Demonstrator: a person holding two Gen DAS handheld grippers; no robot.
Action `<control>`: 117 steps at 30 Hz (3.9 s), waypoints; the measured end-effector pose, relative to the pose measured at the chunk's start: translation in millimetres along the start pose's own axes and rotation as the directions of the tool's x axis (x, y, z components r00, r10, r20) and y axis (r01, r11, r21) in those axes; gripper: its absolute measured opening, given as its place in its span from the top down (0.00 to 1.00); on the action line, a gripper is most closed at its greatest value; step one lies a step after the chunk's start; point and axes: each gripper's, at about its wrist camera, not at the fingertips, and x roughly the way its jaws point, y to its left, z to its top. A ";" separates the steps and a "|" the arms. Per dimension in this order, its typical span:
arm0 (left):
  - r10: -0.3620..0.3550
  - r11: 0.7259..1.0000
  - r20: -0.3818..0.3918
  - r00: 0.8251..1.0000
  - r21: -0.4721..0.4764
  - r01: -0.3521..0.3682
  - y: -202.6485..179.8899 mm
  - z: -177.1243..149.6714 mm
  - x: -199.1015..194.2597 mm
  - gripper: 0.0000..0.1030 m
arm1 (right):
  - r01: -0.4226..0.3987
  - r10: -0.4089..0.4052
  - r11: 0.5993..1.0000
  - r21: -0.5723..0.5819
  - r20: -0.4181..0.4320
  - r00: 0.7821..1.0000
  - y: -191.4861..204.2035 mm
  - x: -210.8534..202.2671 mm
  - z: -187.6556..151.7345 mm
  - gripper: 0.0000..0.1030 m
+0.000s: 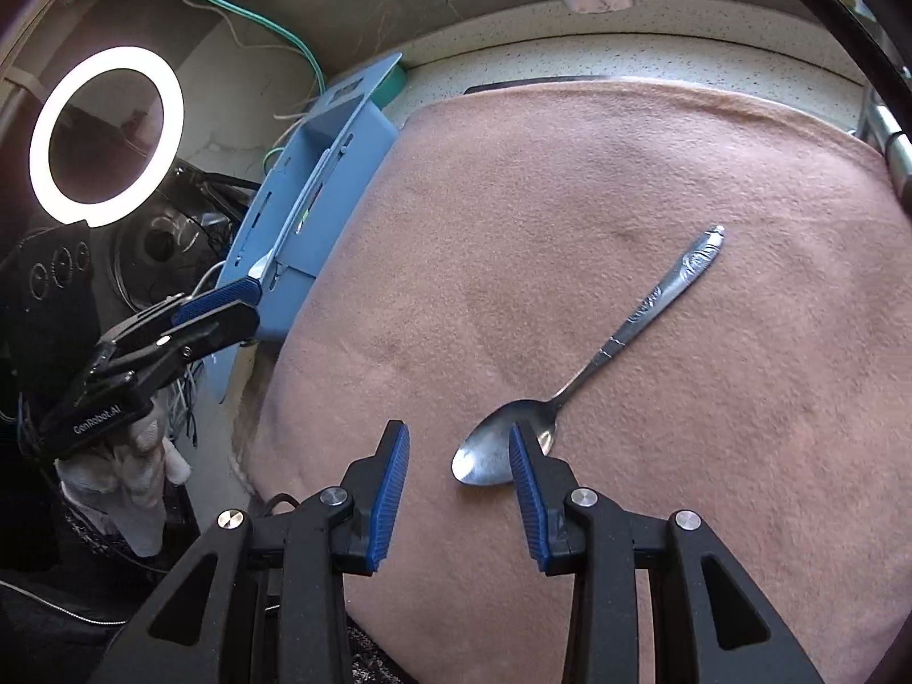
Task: Organize utensils
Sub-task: 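Move the right tool back over the steel spoon on the towel, then close the right gripper on the steel spoon's neck and lift it, then carry the steel spoon with the right gripper over the basket, then open the right gripper to drop the steel spoon into the basket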
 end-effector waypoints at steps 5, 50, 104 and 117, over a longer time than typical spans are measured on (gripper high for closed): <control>-0.112 0.993 -0.058 0.992 0.042 0.114 -40.3 -12.4 17.0 0.66 | -0.026 0.020 0.995 0.091 0.067 0.998 -23.9 -19.0 -2.3 0.68; 0.006 0.977 -0.177 0.984 0.213 0.032 -85.4 -25.6 97.1 0.74 | -0.241 0.215 0.894 0.378 0.111 0.970 -89.7 35.2 7.5 0.86; 0.197 0.978 0.102 0.975 -0.084 -0.189 137.8 -16.8 -55.0 0.76 | -0.183 0.183 0.983 -0.010 0.062 0.981 188.6 129.3 144.3 0.93; 0.230 0.961 0.094 0.969 -0.177 -0.211 155.1 -20.4 -62.9 0.53 | 0.048 -0.007 0.983 -0.176 0.227 0.974 213.3 104.0 144.9 0.26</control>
